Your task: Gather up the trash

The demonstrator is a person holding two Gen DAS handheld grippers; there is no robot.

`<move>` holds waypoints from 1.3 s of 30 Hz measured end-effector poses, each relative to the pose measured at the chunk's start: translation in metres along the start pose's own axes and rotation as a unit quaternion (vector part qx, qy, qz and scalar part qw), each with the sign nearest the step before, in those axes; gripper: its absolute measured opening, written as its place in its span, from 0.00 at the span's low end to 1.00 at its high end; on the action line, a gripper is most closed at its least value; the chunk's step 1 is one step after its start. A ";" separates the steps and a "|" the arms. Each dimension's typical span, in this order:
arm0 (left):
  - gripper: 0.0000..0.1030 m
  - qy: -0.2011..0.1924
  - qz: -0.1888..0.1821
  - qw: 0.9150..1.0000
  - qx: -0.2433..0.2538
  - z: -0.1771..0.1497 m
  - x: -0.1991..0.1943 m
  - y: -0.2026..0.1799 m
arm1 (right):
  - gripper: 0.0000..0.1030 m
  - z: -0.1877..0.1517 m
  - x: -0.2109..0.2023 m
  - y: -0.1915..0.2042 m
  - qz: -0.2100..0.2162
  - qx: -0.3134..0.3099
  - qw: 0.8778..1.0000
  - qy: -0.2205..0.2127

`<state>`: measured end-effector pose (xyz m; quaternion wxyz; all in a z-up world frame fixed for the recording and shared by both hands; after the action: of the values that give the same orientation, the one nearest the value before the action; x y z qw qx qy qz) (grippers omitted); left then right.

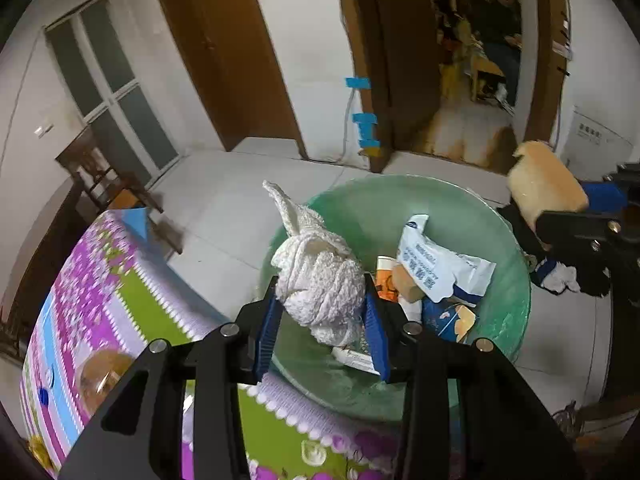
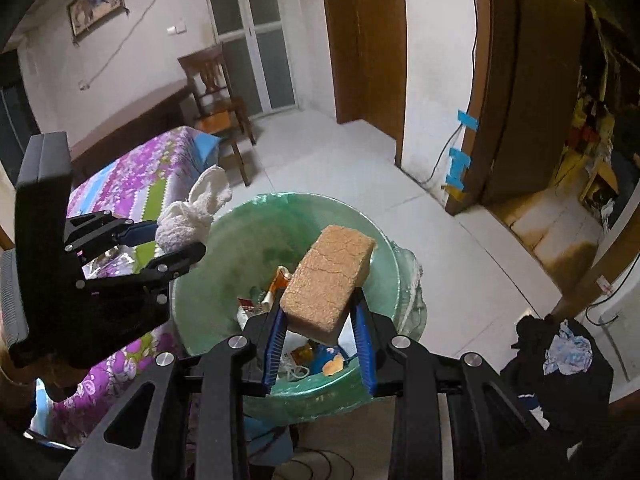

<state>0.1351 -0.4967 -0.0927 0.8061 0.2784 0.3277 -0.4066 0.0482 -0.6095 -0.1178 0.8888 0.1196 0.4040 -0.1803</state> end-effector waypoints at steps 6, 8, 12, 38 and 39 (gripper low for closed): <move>0.36 0.015 -0.017 1.000 0.001 -0.001 0.015 -0.007 | 0.32 0.006 0.018 -0.004 -0.004 -0.010 1.000 0.023; 0.36 0.020 -0.020 1.000 0.001 -0.004 0.019 -0.009 | 0.32 0.008 0.024 -0.003 -0.002 -0.012 1.000 0.028; 0.36 0.023 -0.022 0.999 0.004 -0.007 0.022 -0.011 | 0.32 0.008 0.032 0.000 0.001 -0.015 0.999 0.034; 0.84 -0.089 -0.026 0.996 -0.015 -0.008 -0.041 -0.001 | 0.69 -0.006 -0.006 0.005 -0.036 -0.008 0.999 -0.034; 0.92 -0.112 -0.025 0.993 -0.018 -0.008 -0.052 -0.001 | 0.81 -0.011 -0.020 0.005 -0.048 -0.004 0.997 -0.053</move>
<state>0.1084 -0.4666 -0.0584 0.8319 0.2081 0.2501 -0.4495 0.0310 -0.5967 -0.1091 0.8998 0.0870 0.3623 -0.2270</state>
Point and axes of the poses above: each gripper's, at about its wrist camera, not at the fingertips, and x roughly the way its jaws point, y to its left, z to its top, the point moved 10 cm from there along x, roughly the way its jaws point, and after that the axes turned 4 degrees about -x, right-handed, at the moved point
